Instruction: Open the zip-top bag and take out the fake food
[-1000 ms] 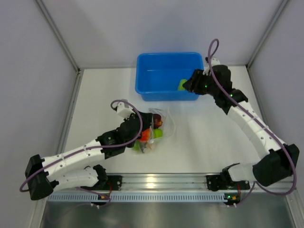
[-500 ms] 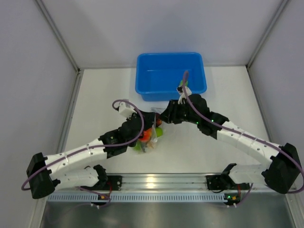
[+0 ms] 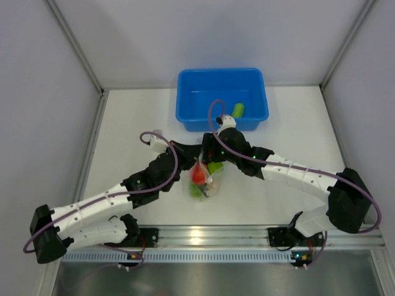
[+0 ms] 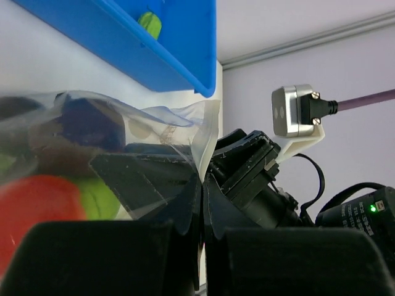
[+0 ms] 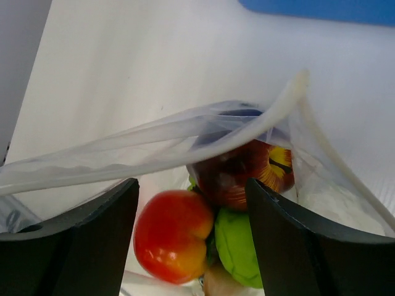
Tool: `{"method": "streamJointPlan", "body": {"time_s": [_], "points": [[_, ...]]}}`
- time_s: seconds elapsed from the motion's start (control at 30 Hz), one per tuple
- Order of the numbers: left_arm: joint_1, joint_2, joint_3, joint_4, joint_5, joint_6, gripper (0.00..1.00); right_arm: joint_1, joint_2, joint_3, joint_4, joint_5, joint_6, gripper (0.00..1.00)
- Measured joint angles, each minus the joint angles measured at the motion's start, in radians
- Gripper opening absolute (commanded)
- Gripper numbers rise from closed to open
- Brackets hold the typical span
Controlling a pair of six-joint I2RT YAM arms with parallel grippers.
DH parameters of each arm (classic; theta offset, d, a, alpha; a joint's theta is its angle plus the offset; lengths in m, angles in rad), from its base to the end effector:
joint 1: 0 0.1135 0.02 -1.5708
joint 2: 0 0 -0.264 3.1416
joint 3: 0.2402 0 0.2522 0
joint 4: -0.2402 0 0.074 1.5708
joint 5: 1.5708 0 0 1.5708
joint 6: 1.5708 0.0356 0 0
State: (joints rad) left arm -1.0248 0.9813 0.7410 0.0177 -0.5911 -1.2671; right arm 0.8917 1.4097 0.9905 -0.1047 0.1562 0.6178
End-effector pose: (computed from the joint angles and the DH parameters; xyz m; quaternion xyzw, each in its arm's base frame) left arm 0.1345 -0.1832 0.3101 -0.2708 0.7199 -0.4503 0.4535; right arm 0.2055 0.2458 0.2746 -0.0792 0.8607 0.2922 0.4093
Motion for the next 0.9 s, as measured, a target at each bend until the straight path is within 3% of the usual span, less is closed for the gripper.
{"method": "streamJointPlan", "body": {"time_s": [0.43, 0.83, 0.9], "points": [[0.004, -0.037, -0.122, 0.124, 0.07, -0.095, 0.0, 0.01, 0.06, 0.026, -0.124, 0.238, -0.043, 0.79], [0.004, -0.001, -0.188, 0.157, 0.055, -0.091, 0.0, 0.011, 0.158, 0.015, -0.027, 0.108, -0.058, 0.87], [0.005, 0.003, -0.193, 0.159, 0.052, -0.091, 0.0, 0.011, 0.165, 0.005, 0.01, 0.094, -0.048, 0.93]]}}
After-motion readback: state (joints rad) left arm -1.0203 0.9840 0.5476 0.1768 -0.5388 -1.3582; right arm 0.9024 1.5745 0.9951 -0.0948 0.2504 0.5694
